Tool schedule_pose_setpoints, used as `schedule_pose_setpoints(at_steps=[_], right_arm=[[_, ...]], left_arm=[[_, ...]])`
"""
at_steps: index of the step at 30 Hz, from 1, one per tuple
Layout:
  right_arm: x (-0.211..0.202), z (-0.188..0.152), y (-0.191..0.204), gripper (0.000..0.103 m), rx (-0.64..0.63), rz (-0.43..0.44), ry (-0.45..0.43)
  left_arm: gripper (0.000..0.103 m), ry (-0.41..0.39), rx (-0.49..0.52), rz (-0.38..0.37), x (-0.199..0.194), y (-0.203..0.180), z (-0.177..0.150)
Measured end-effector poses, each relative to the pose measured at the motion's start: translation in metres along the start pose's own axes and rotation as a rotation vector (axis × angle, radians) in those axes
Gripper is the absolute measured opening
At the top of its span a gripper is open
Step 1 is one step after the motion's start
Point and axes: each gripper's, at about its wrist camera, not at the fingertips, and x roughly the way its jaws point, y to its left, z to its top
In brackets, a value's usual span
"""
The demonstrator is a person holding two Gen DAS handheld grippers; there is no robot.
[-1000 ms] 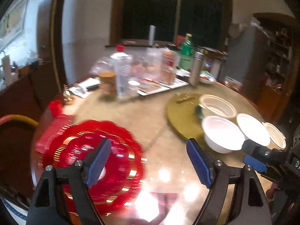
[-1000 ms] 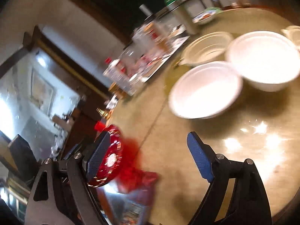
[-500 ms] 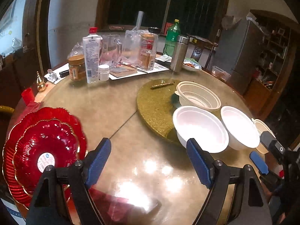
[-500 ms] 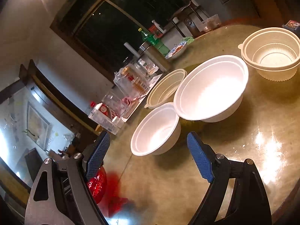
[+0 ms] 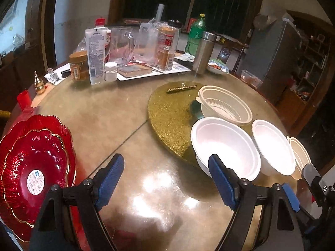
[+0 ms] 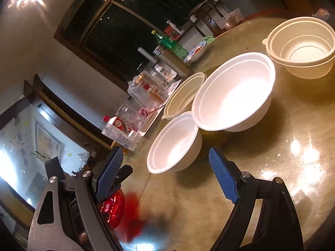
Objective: Organize plates and bowls
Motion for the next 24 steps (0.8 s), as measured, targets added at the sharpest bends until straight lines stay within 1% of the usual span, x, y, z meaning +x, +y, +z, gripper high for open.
schedule_pose_setpoints(at_steps=[2, 4, 8, 11, 13, 15, 16, 20, 22, 24], right_arm=[[0.0, -0.001, -0.001, 0.085, 0.001, -0.02, 0.004], [0.001, -0.001, -0.002, 0.085, 0.005, -0.035, 0.003], [0.005, -0.002, -0.004, 0.085, 0.018, -0.062, 0.021], [0.006, -0.003, -0.003, 0.085, 0.008, -0.074, 0.022], [0.004, -0.004, 0.0, 0.085, -0.014, -0.081, 0.005], [0.004, -0.003, 0.001, 0.085, -0.013, -0.075, 0.012], [0.005, -0.003, 0.0, 0.085, -0.002, -0.068, 0.028], [0.017, 0.001, -0.01, 0.085, 0.127, -0.023, 0.144], [0.022, 0.006, -0.008, 0.085, 0.149, -0.024, 0.185], [0.025, 0.013, -0.006, 0.085, 0.171, -0.01, 0.206]], left_arm=[[0.083, 0.012, 0.014, -0.016, 0.002, -0.002, 0.001], [0.083, 0.013, 0.038, -0.013, 0.003, -0.004, 0.003], [0.083, 0.002, 0.066, -0.028, -0.001, -0.006, 0.004], [0.083, 0.023, 0.099, -0.043, -0.003, -0.009, 0.003], [0.083, 0.036, 0.122, -0.033, -0.005, -0.013, 0.004], [0.083, 0.05, 0.135, -0.032, -0.005, -0.015, 0.006], [0.083, 0.06, 0.136, -0.033, -0.004, -0.016, 0.007], [0.083, 0.107, 0.115, -0.044, 0.001, -0.015, 0.017], [0.083, 0.138, 0.095, -0.048, 0.007, -0.013, 0.022], [0.083, 0.15, 0.09, -0.054, 0.012, -0.014, 0.025]])
